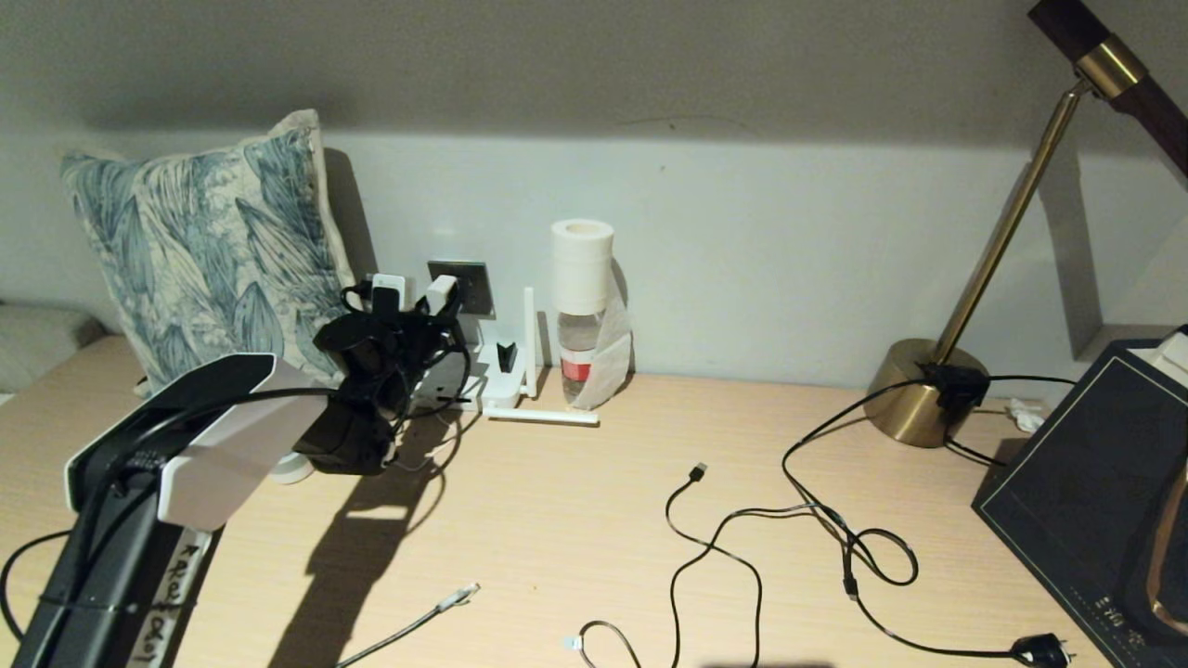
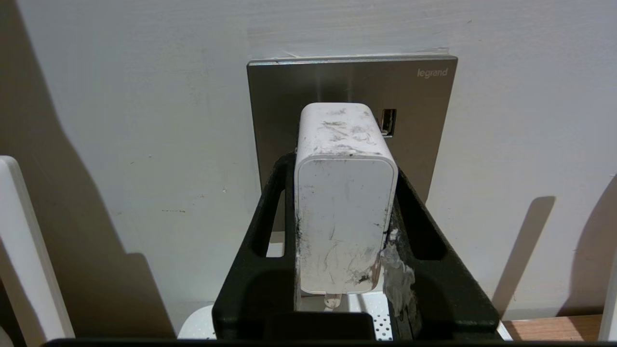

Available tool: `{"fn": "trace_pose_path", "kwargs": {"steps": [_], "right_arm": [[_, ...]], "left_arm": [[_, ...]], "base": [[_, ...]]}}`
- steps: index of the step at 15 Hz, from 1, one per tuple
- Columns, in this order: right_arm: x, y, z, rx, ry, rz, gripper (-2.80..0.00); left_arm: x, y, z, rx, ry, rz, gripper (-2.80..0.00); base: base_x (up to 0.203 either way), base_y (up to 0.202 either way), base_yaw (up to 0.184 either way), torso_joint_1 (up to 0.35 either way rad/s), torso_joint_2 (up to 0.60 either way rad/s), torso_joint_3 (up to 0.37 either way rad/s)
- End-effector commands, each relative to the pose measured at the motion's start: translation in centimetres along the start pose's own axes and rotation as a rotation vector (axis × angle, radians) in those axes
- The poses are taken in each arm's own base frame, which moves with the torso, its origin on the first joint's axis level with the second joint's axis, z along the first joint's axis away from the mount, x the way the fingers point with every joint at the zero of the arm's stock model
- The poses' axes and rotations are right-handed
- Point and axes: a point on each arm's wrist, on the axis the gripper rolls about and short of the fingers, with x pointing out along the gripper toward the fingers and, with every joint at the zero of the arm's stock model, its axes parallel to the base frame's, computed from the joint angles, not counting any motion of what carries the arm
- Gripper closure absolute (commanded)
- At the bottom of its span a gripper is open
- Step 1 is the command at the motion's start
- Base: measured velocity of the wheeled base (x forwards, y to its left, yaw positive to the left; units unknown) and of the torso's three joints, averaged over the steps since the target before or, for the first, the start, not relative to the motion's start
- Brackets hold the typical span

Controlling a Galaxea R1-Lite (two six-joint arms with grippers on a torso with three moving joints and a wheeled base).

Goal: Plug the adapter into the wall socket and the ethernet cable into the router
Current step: Plug plug into socket

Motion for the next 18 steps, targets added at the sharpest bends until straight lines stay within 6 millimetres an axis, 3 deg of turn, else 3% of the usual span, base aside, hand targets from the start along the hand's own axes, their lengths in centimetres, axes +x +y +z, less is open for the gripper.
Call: {"fn": "trace_pose_path", "kwargs": {"steps": [1,18], "right_arm": [[0.2,0.0,-1.0,-0.001,0.035,0.001,0.00],[0.2,0.0,-1.0,-0.001,0.035,0.001,0.00]], "left_arm": [[0.0,0.0,0.0,0.001,-0.003,-0.002,0.00],[1.7,0.1,-0.8,0.001,-0.004,0.012,0.00]], "base": [[0.000,0.000,0.000,0.000,0.00,0.000],[0.000,0.000,0.000,0.000,0.00,0.000]]}}
